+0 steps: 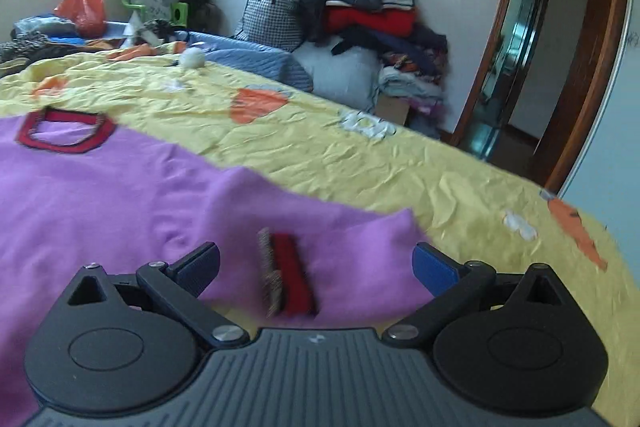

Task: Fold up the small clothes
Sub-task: 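Close the right gripper on the red sleeve cuff, then carry the sleeve across the sweater body with the right gripper and release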

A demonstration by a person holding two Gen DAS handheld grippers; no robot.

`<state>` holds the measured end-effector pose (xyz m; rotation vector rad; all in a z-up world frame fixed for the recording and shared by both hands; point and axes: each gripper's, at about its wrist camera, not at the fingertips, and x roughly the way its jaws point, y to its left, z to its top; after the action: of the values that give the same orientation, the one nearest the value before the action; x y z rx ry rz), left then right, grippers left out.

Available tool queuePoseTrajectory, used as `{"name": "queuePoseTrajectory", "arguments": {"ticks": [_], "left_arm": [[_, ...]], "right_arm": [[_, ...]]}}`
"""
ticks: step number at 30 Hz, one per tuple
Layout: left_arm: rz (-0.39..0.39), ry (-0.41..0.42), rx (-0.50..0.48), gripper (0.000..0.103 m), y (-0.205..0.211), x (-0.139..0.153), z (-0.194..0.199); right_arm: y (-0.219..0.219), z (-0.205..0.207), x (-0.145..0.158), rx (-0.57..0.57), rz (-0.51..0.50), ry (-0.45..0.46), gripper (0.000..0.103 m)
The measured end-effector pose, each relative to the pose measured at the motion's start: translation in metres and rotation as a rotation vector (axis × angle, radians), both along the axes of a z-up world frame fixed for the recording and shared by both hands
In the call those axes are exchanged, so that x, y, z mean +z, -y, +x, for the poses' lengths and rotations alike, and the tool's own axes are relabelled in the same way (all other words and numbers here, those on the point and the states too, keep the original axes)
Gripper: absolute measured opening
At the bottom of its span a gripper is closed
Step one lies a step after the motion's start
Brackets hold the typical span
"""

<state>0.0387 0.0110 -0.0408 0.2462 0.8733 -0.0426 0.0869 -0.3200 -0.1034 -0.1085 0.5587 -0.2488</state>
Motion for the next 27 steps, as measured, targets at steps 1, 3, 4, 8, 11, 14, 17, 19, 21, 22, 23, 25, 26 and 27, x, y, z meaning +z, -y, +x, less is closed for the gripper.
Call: {"name": "queuePoseTrajectory", "arguments": {"ticks": [1,3,4,8,11,14,17,19,21,22,23,25,26,27], "left_arm": [[0.0,-0.002,0.0,0.103,0.0,-0.001,0.001],[0.006,-0.007,0.003,0.103,0.0,-0.003,0.003],[0.007,-0.011,0.004,0.103,0.001,-0.004,0.005],[0.013,-0.024,-0.007,0.103,0.005,-0.006,0.01],[0.003,-0.039,-0.023,0.103,0.009,-0.007,0.014],[0.0,-0.036,-0.024,0.103,0.011,-0.006,0.016],[-0.017,-0.051,-0.034,0.103,0.012,-0.006,0.019],[-0.019,-0.057,-0.037,0.103,0.014,-0.006,0.021],[-0.017,-0.06,-0.036,0.103,0.016,-0.005,0.023],[-0.019,-0.062,-0.036,0.103,0.017,-0.005,0.023],[-0.023,-0.063,-0.037,0.103,0.017,-0.004,0.024],[-0.032,-0.07,-0.046,0.103,0.02,-0.004,0.025],[-0.038,-0.07,-0.052,0.103,0.022,-0.004,0.025],[-0.041,-0.066,-0.058,0.103,0.024,-0.003,0.025]], "right_arm": [[0.005,0.005,-0.001,-0.005,-0.011,-0.013,0.103],[0.011,0.012,-0.005,0.035,-0.025,-0.048,0.103],[0.012,0.012,-0.006,0.047,-0.019,-0.054,0.103],[0.01,0.018,-0.019,0.112,-0.003,-0.099,0.103],[0.005,0.026,-0.032,0.088,-0.051,-0.153,0.103],[0.014,0.025,-0.037,0.094,0.013,-0.14,0.097],[0.029,0.024,-0.034,0.097,0.148,-0.138,0.044],[0.032,0.024,-0.032,0.076,0.155,-0.136,0.017],[0.038,0.022,-0.027,0.052,0.2,-0.121,0.01],[0.044,0.018,-0.024,0.038,0.242,-0.1,0.01],[0.051,0.013,-0.02,0.018,0.282,-0.071,0.009],[0.065,0.003,-0.013,-0.017,0.344,-0.025,0.008],[0.075,-0.004,-0.009,-0.032,0.371,-0.003,0.008],[0.084,-0.009,-0.005,-0.048,0.393,0.014,0.008]]}}
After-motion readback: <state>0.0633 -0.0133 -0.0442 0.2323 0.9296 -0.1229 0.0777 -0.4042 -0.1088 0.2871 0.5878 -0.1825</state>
